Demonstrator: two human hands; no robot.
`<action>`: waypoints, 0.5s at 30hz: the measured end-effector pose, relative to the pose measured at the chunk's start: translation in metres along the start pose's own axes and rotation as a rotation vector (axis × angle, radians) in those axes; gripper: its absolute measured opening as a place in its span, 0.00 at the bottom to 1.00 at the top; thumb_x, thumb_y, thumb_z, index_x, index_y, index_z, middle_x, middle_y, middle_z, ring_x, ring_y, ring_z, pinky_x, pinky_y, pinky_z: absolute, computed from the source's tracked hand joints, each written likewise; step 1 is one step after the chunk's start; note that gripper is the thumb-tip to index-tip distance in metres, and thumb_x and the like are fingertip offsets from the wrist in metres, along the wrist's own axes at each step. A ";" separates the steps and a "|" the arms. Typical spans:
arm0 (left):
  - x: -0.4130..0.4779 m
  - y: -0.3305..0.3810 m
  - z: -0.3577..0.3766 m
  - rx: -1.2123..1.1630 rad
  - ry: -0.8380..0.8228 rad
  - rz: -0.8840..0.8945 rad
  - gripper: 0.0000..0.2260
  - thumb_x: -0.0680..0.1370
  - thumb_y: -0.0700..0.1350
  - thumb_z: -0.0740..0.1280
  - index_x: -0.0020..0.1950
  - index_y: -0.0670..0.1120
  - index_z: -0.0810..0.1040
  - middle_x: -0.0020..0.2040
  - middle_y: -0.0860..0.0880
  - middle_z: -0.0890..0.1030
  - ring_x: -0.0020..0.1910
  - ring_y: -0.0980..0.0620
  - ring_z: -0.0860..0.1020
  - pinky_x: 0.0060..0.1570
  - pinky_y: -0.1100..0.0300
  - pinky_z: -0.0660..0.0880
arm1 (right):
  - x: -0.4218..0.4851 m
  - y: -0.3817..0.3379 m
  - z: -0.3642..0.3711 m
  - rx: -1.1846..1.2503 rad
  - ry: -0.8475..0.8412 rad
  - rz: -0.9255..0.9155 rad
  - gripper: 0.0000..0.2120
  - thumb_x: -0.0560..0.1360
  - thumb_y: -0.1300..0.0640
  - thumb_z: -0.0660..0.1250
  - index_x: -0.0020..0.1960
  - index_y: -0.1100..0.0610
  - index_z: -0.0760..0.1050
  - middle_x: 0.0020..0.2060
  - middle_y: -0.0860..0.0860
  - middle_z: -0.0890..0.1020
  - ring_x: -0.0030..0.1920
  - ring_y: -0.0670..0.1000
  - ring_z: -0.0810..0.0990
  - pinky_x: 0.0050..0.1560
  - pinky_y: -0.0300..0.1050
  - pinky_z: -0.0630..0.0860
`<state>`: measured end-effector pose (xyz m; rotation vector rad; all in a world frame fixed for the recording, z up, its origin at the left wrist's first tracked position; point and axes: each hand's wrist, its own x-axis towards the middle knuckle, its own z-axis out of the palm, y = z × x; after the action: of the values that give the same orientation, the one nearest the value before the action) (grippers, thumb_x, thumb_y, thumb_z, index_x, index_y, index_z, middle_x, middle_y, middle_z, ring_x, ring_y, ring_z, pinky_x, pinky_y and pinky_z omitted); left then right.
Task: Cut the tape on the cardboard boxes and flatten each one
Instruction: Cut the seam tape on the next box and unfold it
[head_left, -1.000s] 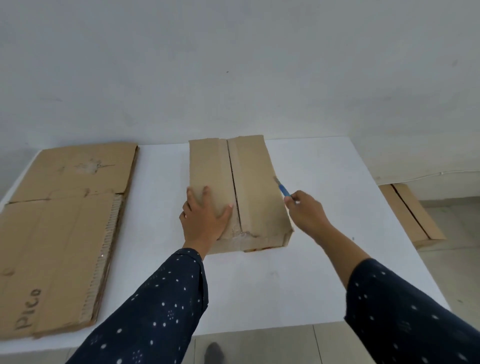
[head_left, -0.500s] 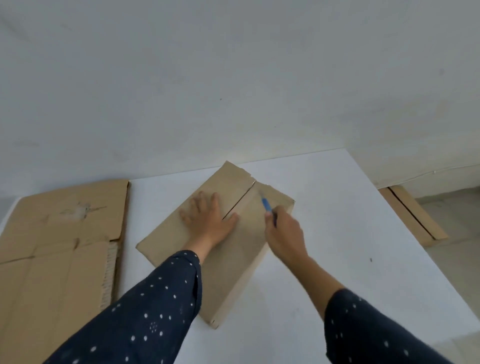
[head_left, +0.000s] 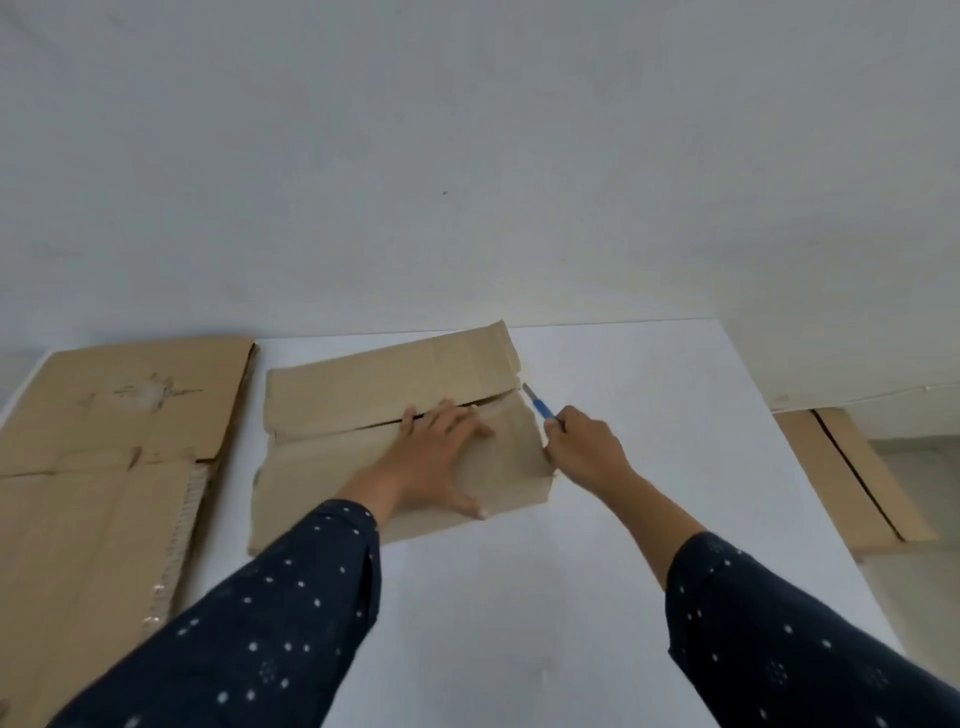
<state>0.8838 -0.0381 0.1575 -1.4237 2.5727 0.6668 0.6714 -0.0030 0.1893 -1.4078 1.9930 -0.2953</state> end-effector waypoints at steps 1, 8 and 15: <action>0.001 -0.005 -0.005 -0.062 0.035 -0.009 0.40 0.63 0.73 0.73 0.70 0.59 0.66 0.74 0.57 0.62 0.78 0.52 0.56 0.76 0.36 0.46 | -0.004 0.001 0.005 0.079 -0.045 0.001 0.14 0.82 0.51 0.53 0.52 0.59 0.72 0.46 0.55 0.81 0.45 0.55 0.79 0.47 0.50 0.76; 0.018 0.027 0.014 -0.182 0.664 -0.228 0.24 0.73 0.68 0.58 0.55 0.52 0.78 0.57 0.54 0.74 0.58 0.50 0.74 0.69 0.42 0.67 | -0.016 0.015 0.018 0.482 -0.113 0.132 0.14 0.83 0.56 0.52 0.52 0.57 0.76 0.43 0.52 0.83 0.37 0.51 0.81 0.46 0.48 0.80; 0.029 0.045 0.046 -0.050 0.554 -0.369 0.24 0.83 0.60 0.54 0.78 0.55 0.62 0.81 0.53 0.58 0.80 0.50 0.51 0.77 0.40 0.44 | 0.019 0.021 -0.002 0.245 -0.045 -0.079 0.17 0.85 0.58 0.51 0.67 0.56 0.73 0.48 0.53 0.78 0.47 0.56 0.80 0.46 0.50 0.76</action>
<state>0.8258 -0.0198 0.1211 -2.2906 2.5324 0.3113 0.6509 -0.0126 0.1724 -1.3256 1.7988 -0.5198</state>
